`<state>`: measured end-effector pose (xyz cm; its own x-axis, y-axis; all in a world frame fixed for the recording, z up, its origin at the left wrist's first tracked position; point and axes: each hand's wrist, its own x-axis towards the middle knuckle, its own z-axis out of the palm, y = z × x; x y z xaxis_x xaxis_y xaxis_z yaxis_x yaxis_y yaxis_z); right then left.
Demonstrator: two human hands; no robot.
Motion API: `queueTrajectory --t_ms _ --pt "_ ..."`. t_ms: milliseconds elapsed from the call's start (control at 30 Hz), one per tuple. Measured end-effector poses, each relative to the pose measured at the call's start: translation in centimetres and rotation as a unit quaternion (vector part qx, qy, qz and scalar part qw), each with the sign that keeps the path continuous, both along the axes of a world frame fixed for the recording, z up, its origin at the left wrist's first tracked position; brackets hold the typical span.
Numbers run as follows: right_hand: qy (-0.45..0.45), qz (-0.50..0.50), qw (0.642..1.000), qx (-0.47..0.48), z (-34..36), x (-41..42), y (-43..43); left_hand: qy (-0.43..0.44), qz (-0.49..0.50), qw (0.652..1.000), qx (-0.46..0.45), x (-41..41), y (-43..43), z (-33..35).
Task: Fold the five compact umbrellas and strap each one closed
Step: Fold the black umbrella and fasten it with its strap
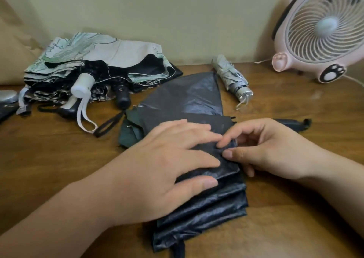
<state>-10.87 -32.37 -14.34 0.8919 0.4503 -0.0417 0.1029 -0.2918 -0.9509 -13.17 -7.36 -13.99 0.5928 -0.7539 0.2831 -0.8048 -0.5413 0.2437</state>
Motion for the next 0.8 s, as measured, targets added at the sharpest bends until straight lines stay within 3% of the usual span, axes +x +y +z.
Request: queueTrajectory --t_ms 167,300,400,600,800 --pt "0.038 0.024 0.999 0.006 0.1 -0.1 -0.5 0.047 0.001 0.999 -0.021 1.2 -0.5 -1.5" --pt "0.057 -0.004 0.998 -0.008 0.0 -0.1 -0.7 0.029 0.048 0.998 -0.028 1.0 -0.9 -1.9" --pt "0.07 -0.014 0.997 -0.01 0.1 -0.4 -0.9 -0.006 0.086 0.996 0.019 0.9 -0.8 -2.5" --pt "0.057 -0.021 0.997 0.051 0.8 -1.1 -0.9 0.003 0.102 0.989 0.103 1.0 -0.9 -2.5" --pt "0.089 0.024 0.996 -0.001 1.0 -1.1 -1.4 0.012 0.106 0.985 0.139 0.9 -1.1 -2.7"
